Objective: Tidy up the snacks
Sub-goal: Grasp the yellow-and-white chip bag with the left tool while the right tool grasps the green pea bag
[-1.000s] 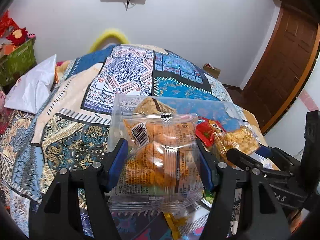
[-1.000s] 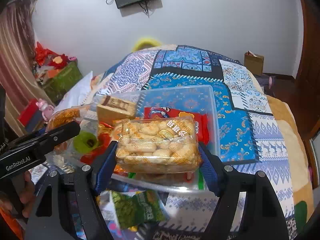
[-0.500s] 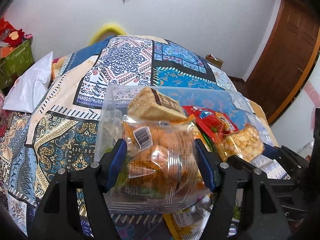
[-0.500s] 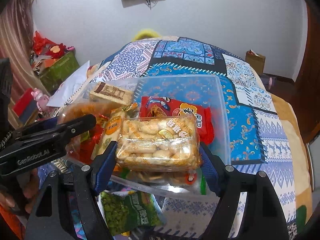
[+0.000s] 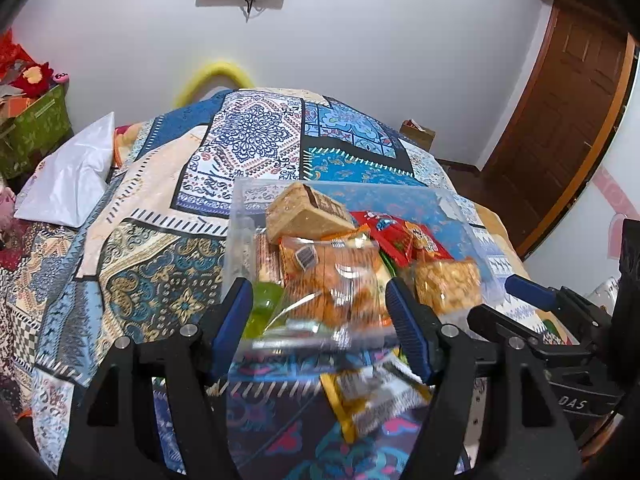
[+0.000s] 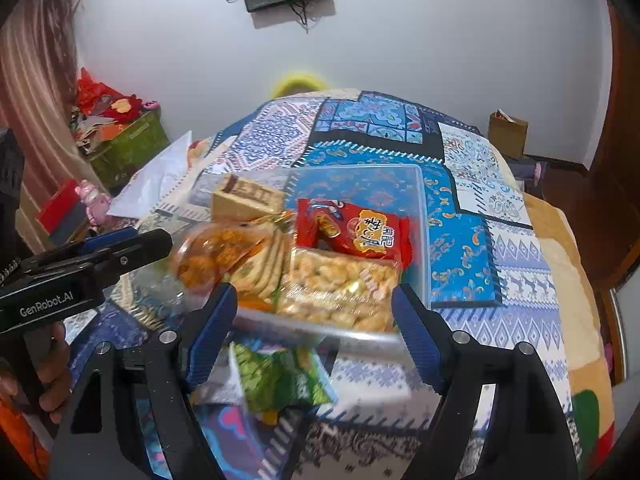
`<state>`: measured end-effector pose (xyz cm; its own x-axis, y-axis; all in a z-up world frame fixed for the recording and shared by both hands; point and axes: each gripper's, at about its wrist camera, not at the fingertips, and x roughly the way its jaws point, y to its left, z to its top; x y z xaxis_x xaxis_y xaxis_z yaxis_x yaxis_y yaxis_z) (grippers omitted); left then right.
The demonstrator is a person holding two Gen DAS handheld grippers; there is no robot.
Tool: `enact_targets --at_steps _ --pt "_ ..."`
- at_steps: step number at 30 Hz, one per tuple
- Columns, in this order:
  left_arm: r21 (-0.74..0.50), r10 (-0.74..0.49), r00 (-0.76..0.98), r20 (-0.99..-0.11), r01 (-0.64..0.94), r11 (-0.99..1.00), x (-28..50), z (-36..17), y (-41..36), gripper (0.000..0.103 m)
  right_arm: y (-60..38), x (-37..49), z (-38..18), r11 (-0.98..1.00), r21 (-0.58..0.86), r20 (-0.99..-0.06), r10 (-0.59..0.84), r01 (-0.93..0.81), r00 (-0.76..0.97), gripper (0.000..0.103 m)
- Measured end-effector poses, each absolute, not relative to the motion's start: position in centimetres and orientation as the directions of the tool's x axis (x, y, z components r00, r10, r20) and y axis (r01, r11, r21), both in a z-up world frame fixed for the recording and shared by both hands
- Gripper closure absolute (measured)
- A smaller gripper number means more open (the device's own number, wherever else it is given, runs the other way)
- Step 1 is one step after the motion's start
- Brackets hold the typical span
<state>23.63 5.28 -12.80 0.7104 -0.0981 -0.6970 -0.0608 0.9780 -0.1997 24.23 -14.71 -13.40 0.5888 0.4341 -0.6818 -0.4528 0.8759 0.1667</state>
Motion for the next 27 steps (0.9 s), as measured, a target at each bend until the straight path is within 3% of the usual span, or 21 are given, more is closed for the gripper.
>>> enact_targets --at_steps 2,19,27 --pt "-0.198 -0.098 0.709 -0.699 -0.06 0.978 22.7 -12.8 5.3 0.032 -14.7 23.4 -13.3 0.871 0.17 -0.676 0.444 -0.462 0.588 0.018" --pt "-0.205 -0.114 0.581 -0.806 -0.093 0.974 18.5 -19.4 5.9 0.032 -11.8 21.3 -17.8 0.855 0.102 -0.748 0.402 -0.508 0.528 0.019" --pt "-0.237 -0.147 0.564 -0.813 -0.09 0.967 19.5 -20.7 5.0 0.032 -12.3 22.9 -19.7 0.851 0.16 -0.781 0.419 -0.501 0.463 0.055"
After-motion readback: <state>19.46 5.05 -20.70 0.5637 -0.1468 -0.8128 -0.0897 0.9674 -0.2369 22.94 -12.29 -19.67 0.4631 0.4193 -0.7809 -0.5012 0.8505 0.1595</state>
